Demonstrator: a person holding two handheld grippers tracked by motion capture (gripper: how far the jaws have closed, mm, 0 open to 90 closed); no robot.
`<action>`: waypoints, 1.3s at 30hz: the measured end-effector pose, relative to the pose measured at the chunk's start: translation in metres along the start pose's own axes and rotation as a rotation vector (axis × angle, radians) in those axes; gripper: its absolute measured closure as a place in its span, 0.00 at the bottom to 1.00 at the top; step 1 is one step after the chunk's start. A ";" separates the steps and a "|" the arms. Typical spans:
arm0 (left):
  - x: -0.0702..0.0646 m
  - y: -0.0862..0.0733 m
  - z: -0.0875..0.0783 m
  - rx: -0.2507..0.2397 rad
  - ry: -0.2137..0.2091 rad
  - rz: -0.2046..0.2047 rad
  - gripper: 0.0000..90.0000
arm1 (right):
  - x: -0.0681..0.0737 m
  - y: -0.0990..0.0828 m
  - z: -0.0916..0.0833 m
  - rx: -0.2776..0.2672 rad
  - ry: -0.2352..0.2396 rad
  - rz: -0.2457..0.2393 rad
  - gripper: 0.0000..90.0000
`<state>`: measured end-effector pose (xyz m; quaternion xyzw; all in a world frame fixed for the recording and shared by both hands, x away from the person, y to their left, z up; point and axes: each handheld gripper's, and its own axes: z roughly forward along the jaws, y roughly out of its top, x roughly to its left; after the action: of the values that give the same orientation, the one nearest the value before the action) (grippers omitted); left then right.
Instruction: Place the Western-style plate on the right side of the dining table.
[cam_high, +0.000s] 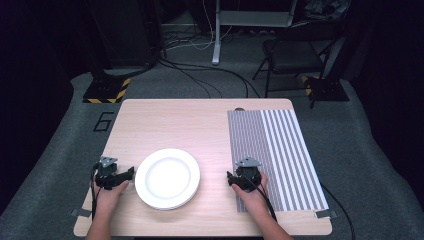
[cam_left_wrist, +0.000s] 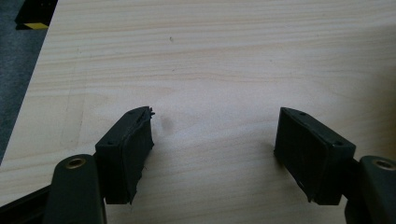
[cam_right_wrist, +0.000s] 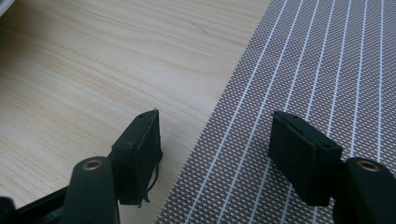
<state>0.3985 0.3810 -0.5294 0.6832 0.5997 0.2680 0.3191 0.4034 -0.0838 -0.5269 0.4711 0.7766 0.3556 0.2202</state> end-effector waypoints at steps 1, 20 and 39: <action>0.000 0.000 0.000 -0.002 0.002 0.002 0.30 | 0.000 0.000 0.000 0.000 0.000 -0.001 0.37; 0.000 0.000 0.000 -0.001 0.002 -0.004 0.31 | 0.000 0.001 0.001 0.005 -0.001 0.000 0.36; 0.000 0.007 -0.015 0.067 0.017 -0.078 0.48 | 0.002 0.004 -0.002 0.019 0.006 0.040 0.40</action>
<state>0.3921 0.3826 -0.5145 0.6672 0.6371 0.2411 0.3013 0.4033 -0.0818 -0.5224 0.4874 0.7710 0.3540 0.2064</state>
